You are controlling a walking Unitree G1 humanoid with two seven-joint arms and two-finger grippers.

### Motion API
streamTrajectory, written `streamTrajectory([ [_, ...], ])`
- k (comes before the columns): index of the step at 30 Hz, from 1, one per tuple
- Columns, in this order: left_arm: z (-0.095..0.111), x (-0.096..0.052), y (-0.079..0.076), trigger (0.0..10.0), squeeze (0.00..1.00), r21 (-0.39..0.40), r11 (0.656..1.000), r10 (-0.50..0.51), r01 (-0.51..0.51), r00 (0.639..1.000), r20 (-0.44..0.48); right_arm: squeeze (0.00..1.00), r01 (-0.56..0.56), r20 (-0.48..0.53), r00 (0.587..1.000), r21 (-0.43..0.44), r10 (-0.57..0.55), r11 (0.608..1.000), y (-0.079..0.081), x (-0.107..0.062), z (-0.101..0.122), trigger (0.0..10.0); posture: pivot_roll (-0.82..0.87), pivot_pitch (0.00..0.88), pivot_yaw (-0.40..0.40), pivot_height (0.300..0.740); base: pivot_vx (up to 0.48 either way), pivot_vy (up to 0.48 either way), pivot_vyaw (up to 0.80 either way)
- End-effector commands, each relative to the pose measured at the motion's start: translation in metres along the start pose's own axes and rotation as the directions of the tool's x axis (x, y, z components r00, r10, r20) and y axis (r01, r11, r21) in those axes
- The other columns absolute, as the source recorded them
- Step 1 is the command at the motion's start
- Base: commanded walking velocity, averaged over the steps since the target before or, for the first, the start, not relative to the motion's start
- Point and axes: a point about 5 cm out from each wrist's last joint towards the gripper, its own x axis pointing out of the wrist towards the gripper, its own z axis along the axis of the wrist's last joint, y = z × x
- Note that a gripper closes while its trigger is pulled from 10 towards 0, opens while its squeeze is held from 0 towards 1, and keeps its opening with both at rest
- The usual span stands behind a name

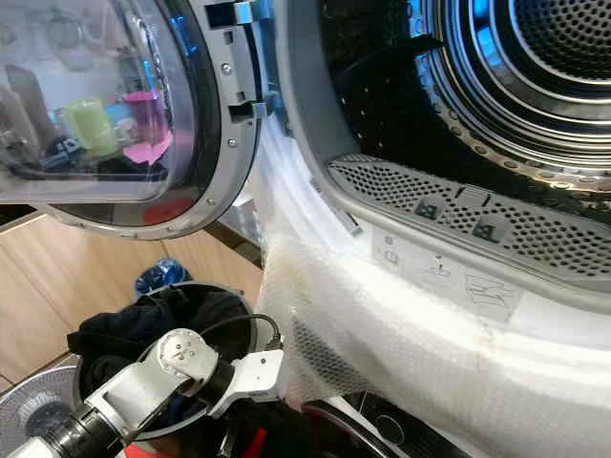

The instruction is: Clothes washing

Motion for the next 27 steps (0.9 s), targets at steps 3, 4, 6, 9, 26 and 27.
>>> streamTrajectory([
  [3, 0.001, 0.001, 0.006, 0.0, 0.00, 0.038, 0.999, -0.011, 0.012, 0.999, -0.030, 0.00, -0.136, 0.034, 0.990, 0.031, 0.135, 0.990, 0.021, 0.013, 0.005, 10.0, 0.10, 0.000, 0.098, 0.740, 0.000, 0.000, 0.00],
  [4, 0.001, 0.002, 0.007, 0.0, 0.00, 0.044, 0.999, -0.012, 0.013, 0.999, -0.029, 0.00, -0.166, 0.043, 0.985, 0.036, 0.164, 0.985, 0.027, 0.015, 0.006, 10.0, 0.10, 0.000, 0.098, 0.740, 0.000, 0.000, 0.00],
  [6, 0.002, 0.003, 0.008, 0.0, 0.00, 0.047, 0.999, -0.013, 0.014, 1.000, -0.026, 0.00, -0.190, 0.057, 0.981, 0.049, 0.187, 0.981, 0.031, 0.018, 0.008, 10.0, 0.10, 0.000, 0.098, 0.740, 0.000, 0.000, 0.00],
  [9, 0.006, 0.006, 0.010, 0.0, 0.00, 0.052, 0.998, -0.021, 0.022, 1.000, -0.015, 0.00, -0.274, 0.055, 0.961, 0.048, 0.271, 0.961, 0.042, 0.026, 0.015, 10.0, 0.11, 0.000, 0.097, 0.740, 0.000, 0.000, 0.00],
  [26, 0.018, 0.024, 0.005, 0.0, 0.00, 0.076, 0.992, -0.106, 0.103, 0.994, 0.027, 0.00, -0.067, -0.075, 0.995, -0.124, 0.058, 0.990, 0.023, 0.049, 0.009, 10.0, 0.11, 0.000, 0.102, 0.740, 0.000, 0.000, 0.00],
  [27, 0.018, 0.024, 0.005, 0.0, 0.00, 0.074, 0.992, -0.104, 0.101, 0.994, 0.027, 0.00, -0.078, -0.080, 0.994, -0.124, 0.068, 0.989, 0.024, 0.049, 0.008, 10.0, 0.11, 0.000, 0.102, 0.740, 0.000, 0.000, 0.00],
])
